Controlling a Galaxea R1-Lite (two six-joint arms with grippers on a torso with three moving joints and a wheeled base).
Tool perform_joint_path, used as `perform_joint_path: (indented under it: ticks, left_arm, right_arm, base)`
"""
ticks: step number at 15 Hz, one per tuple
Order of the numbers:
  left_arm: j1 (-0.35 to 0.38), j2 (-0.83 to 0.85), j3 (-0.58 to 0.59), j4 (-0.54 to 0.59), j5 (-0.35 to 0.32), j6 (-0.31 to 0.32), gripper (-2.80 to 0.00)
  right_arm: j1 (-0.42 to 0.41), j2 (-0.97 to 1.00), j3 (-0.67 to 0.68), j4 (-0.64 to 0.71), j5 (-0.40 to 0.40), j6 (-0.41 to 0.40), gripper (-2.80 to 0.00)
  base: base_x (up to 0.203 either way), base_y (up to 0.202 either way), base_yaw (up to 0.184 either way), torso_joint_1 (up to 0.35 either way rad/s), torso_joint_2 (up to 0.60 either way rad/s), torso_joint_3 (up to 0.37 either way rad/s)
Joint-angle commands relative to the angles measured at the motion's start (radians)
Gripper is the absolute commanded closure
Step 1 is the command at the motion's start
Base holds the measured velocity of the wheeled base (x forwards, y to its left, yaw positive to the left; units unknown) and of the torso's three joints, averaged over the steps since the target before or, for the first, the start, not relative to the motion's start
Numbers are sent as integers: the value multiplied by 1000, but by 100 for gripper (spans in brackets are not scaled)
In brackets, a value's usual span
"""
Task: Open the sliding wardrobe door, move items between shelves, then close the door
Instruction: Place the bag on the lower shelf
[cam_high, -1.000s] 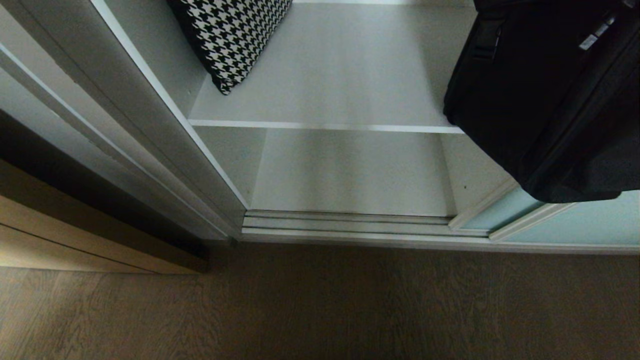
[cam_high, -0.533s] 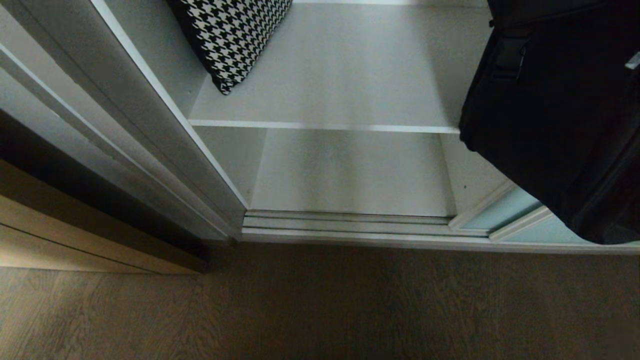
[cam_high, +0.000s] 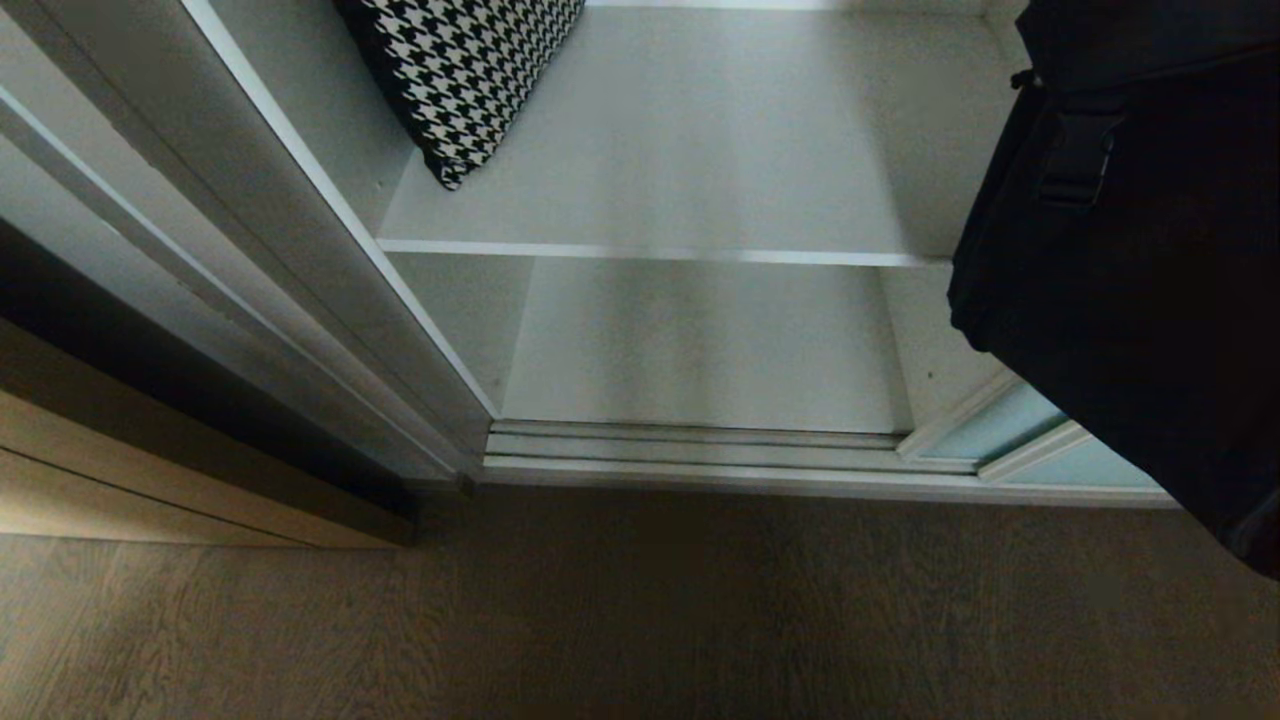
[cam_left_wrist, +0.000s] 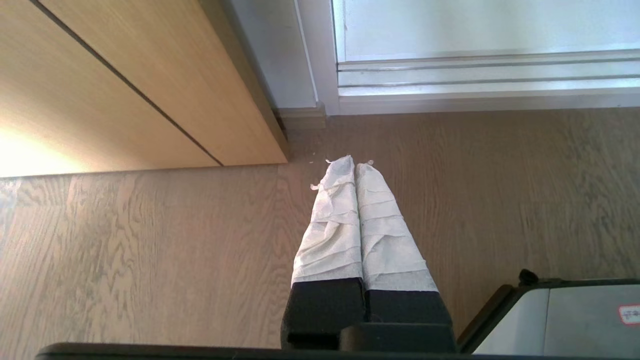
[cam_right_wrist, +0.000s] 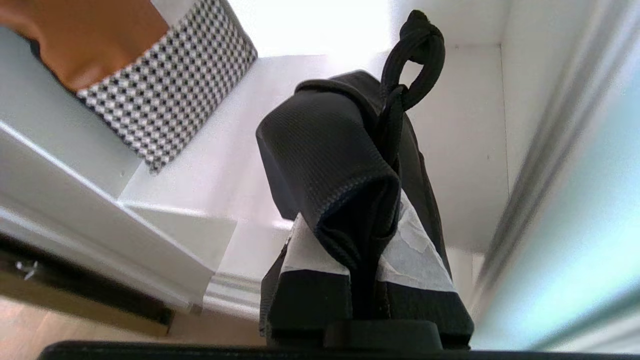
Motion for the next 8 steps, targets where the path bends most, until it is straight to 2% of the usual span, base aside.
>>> perform_joint_path:
  ticks: [1,8]
  left_arm:
    - [0,0,0,-1,0,-17,0]
    - [0,2,0,-3,-6,-10,0]
  right_arm:
    - [0,-59,35,27,1,0,0]
    - [0,-178,246,35,-7,2,0]
  base:
    - [0,0,0,0,0,0]
    - [0,0,0,0,0,0]
